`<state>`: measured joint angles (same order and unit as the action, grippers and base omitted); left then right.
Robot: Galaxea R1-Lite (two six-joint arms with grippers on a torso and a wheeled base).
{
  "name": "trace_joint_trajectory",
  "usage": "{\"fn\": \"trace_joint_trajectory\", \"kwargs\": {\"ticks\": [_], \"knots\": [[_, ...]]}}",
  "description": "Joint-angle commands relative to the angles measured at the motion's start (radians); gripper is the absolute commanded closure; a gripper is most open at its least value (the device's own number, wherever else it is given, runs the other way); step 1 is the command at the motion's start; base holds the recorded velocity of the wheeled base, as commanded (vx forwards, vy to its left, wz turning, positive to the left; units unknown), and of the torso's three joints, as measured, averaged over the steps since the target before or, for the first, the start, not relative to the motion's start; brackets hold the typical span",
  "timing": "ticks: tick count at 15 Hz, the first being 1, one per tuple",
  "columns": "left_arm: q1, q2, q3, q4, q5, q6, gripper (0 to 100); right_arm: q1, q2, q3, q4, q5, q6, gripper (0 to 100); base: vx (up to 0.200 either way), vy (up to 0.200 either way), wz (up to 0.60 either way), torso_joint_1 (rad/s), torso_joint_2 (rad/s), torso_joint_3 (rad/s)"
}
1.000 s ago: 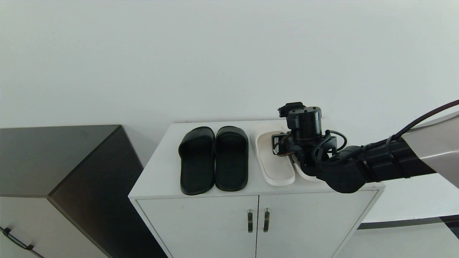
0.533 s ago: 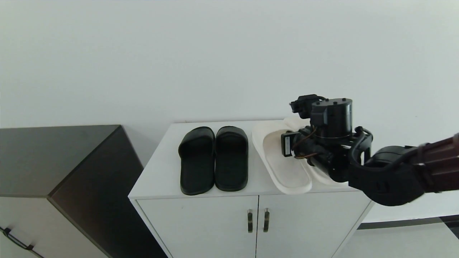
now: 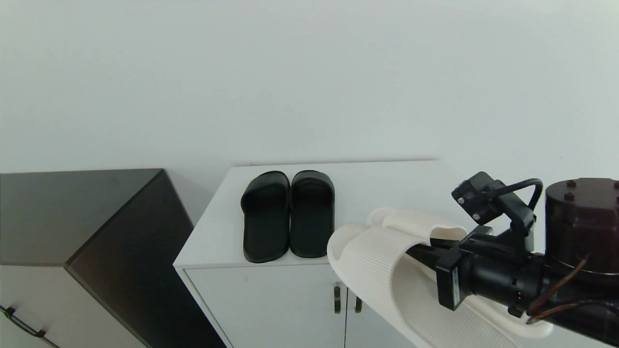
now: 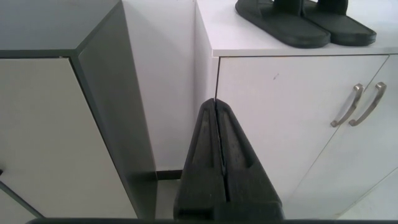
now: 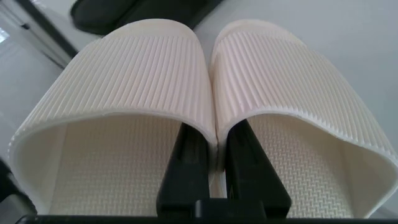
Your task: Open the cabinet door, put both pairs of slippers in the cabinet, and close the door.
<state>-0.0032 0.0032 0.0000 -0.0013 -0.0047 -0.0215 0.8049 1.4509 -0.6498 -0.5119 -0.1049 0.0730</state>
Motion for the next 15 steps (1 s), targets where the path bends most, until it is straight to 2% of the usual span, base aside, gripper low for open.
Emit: {"fn": "trace_joint_trajectory", "kwargs": {"ticks": [1,6,15], "knots": [[0.0,0.001,0.0,0.0,0.0,-0.002,100,0.011,-0.055,0.044,0.0,0.008,0.001,100,0.0,0.0,0.0,0.0,0.0,0.0],[0.0,0.001,0.0,0.0,0.0,-0.003,100,0.011,-0.058,0.087,-0.002,0.044,-0.001,100,0.0,0.0,0.0,0.0,0.0,0.0],[0.0,0.001,0.0,0.0,-0.001,-0.003,100,0.007,-0.056,0.107,-0.007,0.065,-0.001,100,-0.2,0.0,0.0,0.001,0.0,0.003]]}}
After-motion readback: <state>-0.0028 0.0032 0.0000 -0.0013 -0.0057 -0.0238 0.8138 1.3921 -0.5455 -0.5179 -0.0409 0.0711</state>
